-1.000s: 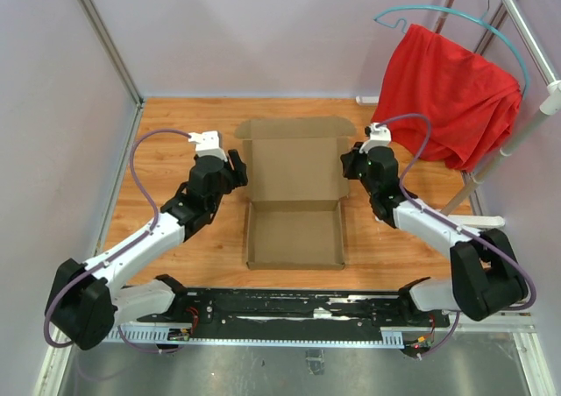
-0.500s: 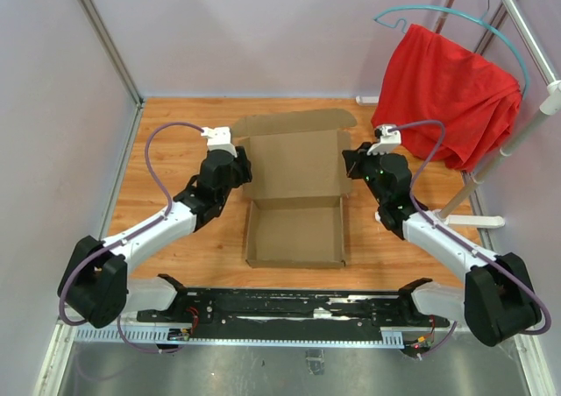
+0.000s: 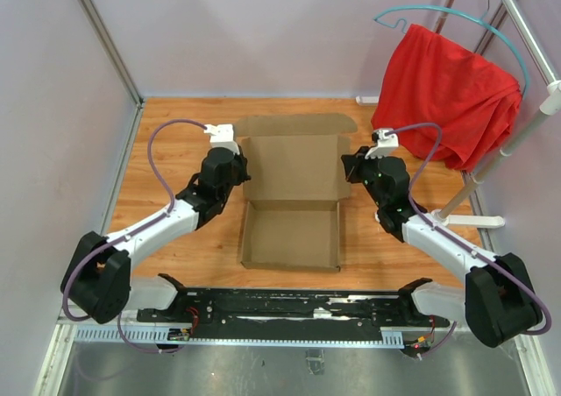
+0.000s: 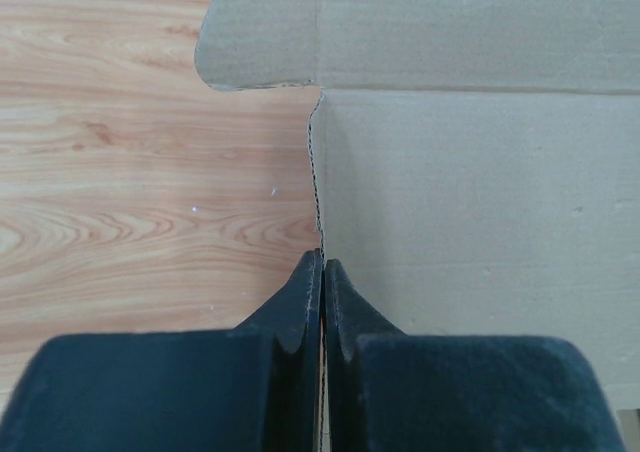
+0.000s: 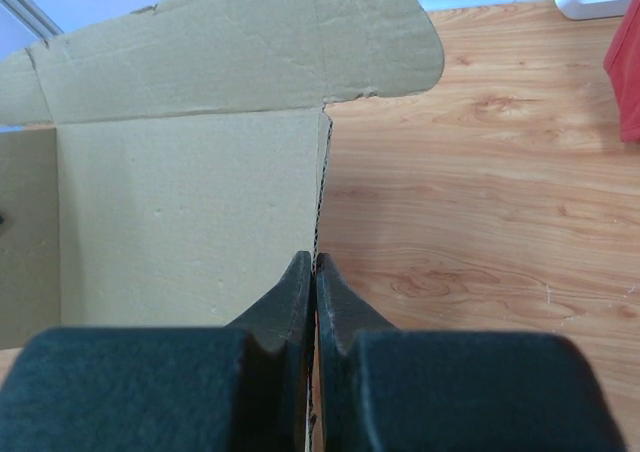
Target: Fold the paper box
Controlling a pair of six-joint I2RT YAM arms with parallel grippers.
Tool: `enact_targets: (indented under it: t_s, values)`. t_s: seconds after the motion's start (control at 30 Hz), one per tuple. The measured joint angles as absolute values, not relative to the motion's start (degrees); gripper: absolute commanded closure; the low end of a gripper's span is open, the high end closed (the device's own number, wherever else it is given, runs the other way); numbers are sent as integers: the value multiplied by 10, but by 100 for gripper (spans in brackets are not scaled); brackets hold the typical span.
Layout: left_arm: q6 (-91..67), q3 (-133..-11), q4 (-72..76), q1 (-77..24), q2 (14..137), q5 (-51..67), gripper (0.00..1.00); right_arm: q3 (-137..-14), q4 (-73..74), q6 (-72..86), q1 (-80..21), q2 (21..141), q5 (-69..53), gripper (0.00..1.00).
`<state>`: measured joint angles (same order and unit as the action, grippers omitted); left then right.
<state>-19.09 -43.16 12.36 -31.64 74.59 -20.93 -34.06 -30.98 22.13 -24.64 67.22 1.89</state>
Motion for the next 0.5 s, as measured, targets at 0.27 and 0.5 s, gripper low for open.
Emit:
enact_targets:
  t_s: [0.27, 0.5]
  values:
    - [-163, -345, 179, -316, 597, -188, 100, -355, -267, 218, -251, 685, 18, 57]
    - [-145, -245, 267, -316, 486, -145, 100, -354, -215, 212, -259, 657, 7, 42]
